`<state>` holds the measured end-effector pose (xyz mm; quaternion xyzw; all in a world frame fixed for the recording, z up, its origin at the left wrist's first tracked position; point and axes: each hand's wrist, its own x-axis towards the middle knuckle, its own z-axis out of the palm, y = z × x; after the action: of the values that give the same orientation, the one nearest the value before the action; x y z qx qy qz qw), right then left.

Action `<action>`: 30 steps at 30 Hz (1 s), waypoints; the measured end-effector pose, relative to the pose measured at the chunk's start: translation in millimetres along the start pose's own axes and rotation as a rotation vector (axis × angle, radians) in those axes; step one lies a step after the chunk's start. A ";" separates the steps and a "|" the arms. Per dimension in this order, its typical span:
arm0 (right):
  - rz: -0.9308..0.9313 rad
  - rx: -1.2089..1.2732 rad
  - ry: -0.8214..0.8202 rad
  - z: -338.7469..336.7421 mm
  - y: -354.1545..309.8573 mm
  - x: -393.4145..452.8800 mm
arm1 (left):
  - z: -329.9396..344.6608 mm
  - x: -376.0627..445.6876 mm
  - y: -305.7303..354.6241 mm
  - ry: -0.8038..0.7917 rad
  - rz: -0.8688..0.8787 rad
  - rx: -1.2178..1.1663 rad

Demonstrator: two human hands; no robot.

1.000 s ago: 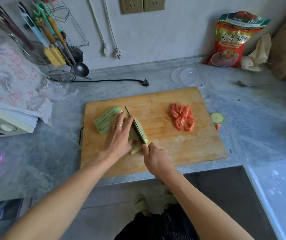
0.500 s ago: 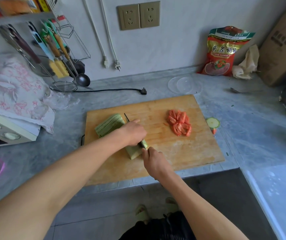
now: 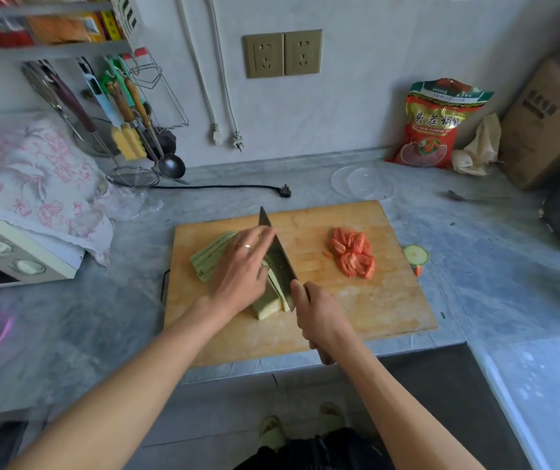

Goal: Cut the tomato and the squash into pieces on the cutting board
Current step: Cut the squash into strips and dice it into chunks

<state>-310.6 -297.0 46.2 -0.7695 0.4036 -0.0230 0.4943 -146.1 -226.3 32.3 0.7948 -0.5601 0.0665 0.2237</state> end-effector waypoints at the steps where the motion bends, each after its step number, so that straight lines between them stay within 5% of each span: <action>1: -0.005 -0.004 0.006 -2.0 -2.2 -0.7 | 1.4 -12.1 -1.9 0.025 -0.154 -0.076; 4: -0.008 0.006 0.009 -5.8 -5.3 -4.0 | 19.3 -37.3 -12.8 -0.132 -0.396 -0.187; 10: -0.041 -0.112 -0.022 -1.0 -4.8 -13.9 | 48.2 -54.0 -13.4 -0.294 -0.515 -0.266; 18: -0.068 -0.255 -0.037 13.1 -2.1 -16.8 | 40.5 -52.0 7.6 -0.240 -0.411 -0.326; 30: -0.071 -0.262 -0.057 19.4 -10.6 -14.8 | 49.3 -41.5 -17.4 -0.290 -0.568 -0.521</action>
<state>-305.8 -271.0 50.0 -0.8416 0.3615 0.0341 0.3997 -152.4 -207.1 -31.3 0.8357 -0.3421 -0.2546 0.3459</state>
